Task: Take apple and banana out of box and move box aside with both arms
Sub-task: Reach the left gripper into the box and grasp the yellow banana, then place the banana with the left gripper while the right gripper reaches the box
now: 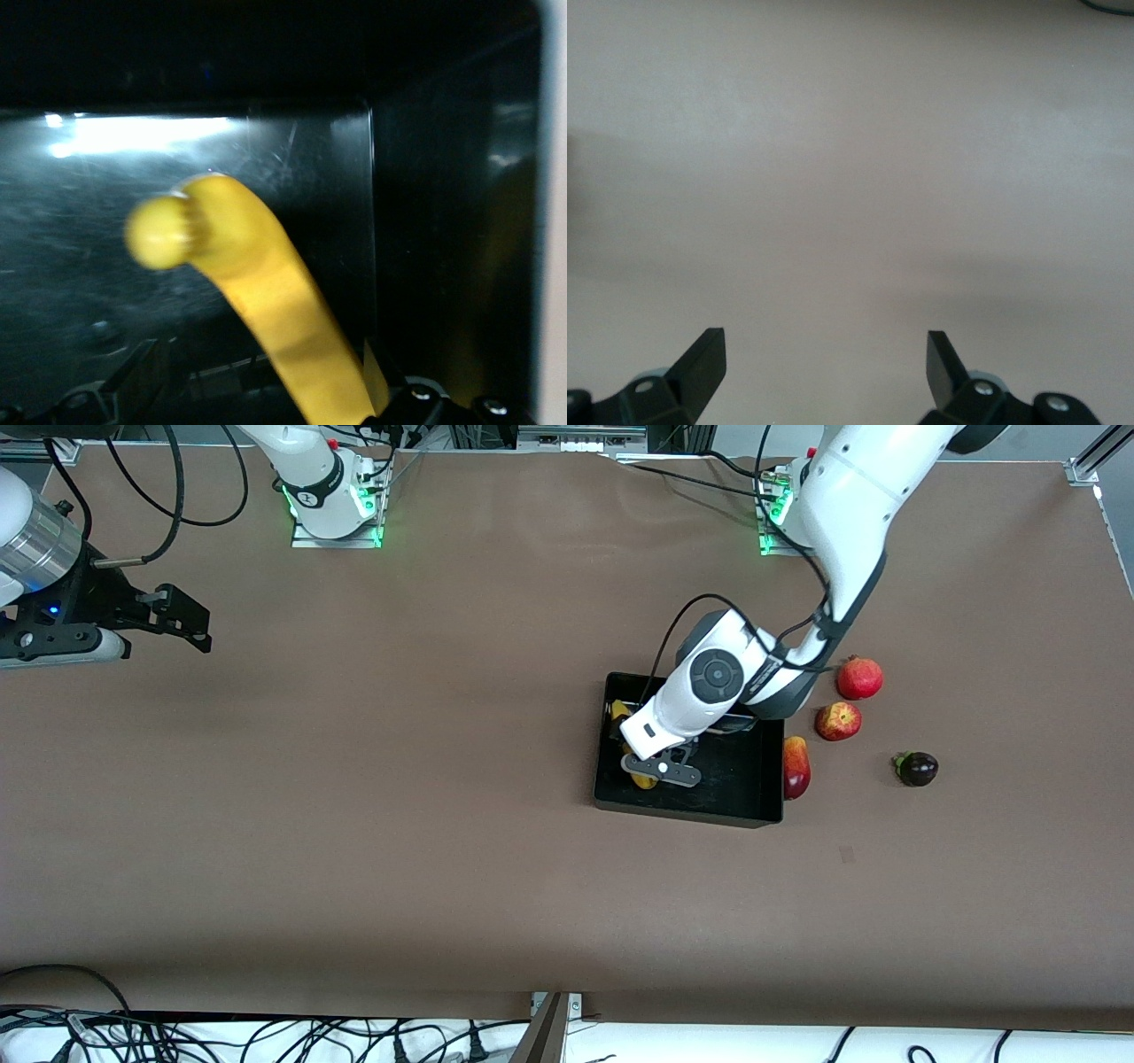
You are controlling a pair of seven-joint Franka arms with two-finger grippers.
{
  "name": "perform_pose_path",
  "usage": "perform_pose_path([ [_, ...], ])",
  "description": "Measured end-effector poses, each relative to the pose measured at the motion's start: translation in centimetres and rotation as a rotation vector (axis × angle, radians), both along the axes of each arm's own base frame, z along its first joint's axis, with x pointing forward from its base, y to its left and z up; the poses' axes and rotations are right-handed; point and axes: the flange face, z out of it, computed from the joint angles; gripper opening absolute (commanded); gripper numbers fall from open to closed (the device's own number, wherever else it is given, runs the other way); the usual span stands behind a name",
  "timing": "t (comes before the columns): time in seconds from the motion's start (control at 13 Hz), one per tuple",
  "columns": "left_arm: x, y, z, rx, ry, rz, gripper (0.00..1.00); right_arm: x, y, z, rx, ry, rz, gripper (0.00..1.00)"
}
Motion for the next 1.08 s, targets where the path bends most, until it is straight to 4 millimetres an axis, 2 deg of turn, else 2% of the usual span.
perform_pose_path([
  [0.08,-0.2,-0.2,-0.8,0.000,0.007,-0.001,0.26,0.0,0.0,0.0,0.000,0.000,0.000,1.00],
  [0.15,-0.3,-0.2,-1.0,0.000,0.009,-0.001,0.04,0.0,0.0,0.0,0.000,0.000,0.000,1.00],
  [0.23,-0.3,-0.2,-0.9,0.000,0.009,0.001,0.00,0.0,0.0,0.0,0.000,0.000,0.000,1.00],
  [0.54,0.4,0.4,-0.5,0.006,0.007,0.031,0.00,0.0,0.0,0.0,0.000,0.000,0.000,1.00],
  [0.69,1.4,1.4,1.3,0.022,0.012,0.052,0.00,0.0,0.0,0.0,0.000,0.000,0.000,1.00],
  [0.85,2.7,2.8,4.9,0.049,0.018,0.069,0.00,0.0,0.0,0.0,0.000,0.000,0.000,1.00],
  [1.08,4.4,6.1,13.3,0.121,0.057,0.101,0.00,0.0,0.0,0.0,0.000,0.000,0.000,1.00],
])
